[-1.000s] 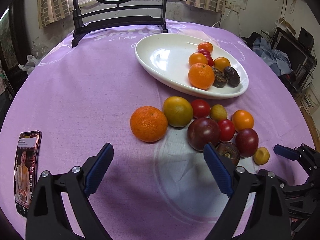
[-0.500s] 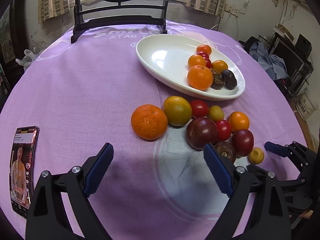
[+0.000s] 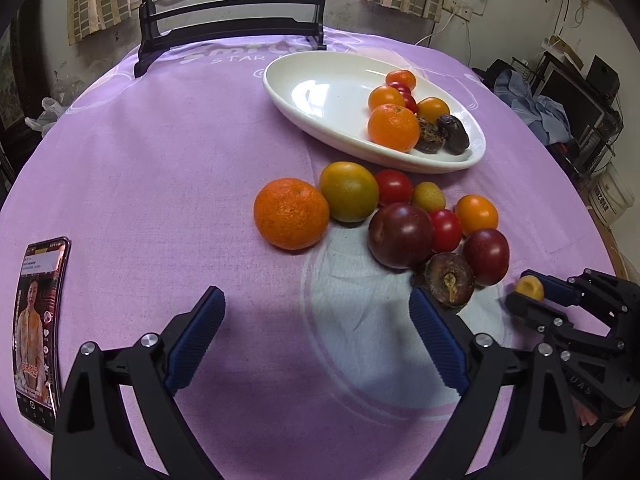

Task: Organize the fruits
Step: 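Grasp a tangerine with the left tool while the right tool grasps a small yellow lemon, then place the tangerine on the plate with the left tool while the right tool places the lemon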

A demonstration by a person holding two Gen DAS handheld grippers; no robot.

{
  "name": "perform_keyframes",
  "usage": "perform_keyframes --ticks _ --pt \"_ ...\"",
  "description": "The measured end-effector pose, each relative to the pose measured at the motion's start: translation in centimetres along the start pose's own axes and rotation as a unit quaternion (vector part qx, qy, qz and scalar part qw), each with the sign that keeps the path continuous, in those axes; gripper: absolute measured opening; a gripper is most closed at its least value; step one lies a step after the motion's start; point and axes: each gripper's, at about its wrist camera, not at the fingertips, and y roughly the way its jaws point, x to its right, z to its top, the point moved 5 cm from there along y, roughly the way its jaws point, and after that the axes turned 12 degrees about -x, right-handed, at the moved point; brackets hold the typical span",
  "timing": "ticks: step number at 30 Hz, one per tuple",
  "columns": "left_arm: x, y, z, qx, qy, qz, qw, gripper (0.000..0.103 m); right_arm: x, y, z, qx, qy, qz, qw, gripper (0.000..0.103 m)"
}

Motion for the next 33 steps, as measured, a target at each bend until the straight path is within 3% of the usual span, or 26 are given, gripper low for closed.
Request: perform_keyframes --ticks 7,15,19,21,22,26,30,33 --pt "-2.2 0.4 0.7 -0.003 -0.028 0.042 0.9987 0.091 -0.1 -0.5 -0.3 0.014 -0.004 0.022 1.0 0.027" --pt "-2.1 2.3 2.4 -0.007 -0.007 0.084 0.9964 0.085 -0.2 -1.0 -0.4 0.022 -0.01 0.037 0.999 0.027" --pt "-1.6 2.6 3.5 -0.004 0.001 0.077 0.997 0.074 -0.3 -1.1 -0.3 0.024 -0.011 0.042 0.999 0.027" --pt "-1.4 2.7 4.1 0.002 0.006 0.07 0.9975 0.059 -0.4 -1.3 -0.4 0.026 -0.012 0.042 0.999 0.027" --pt "-1.1 2.7 4.2 0.003 0.01 0.062 0.998 0.044 -0.4 -1.4 -0.4 0.027 -0.012 0.042 0.999 0.027" --pt "-0.5 2.4 3.7 0.006 0.025 0.071 0.9971 0.042 -0.2 -1.9 -0.5 0.033 -0.009 0.041 0.999 0.027" --pt "-0.4 1.3 3.0 -0.005 0.018 0.044 0.9989 0.042 0.0 -2.4 -0.5 0.039 -0.009 0.038 0.998 0.027" --pt "0.2 -0.8 3.0 0.012 0.03 0.039 0.9987 0.042 0.1 -3.1 -0.2 0.05 -0.01 0.039 0.998 0.027"
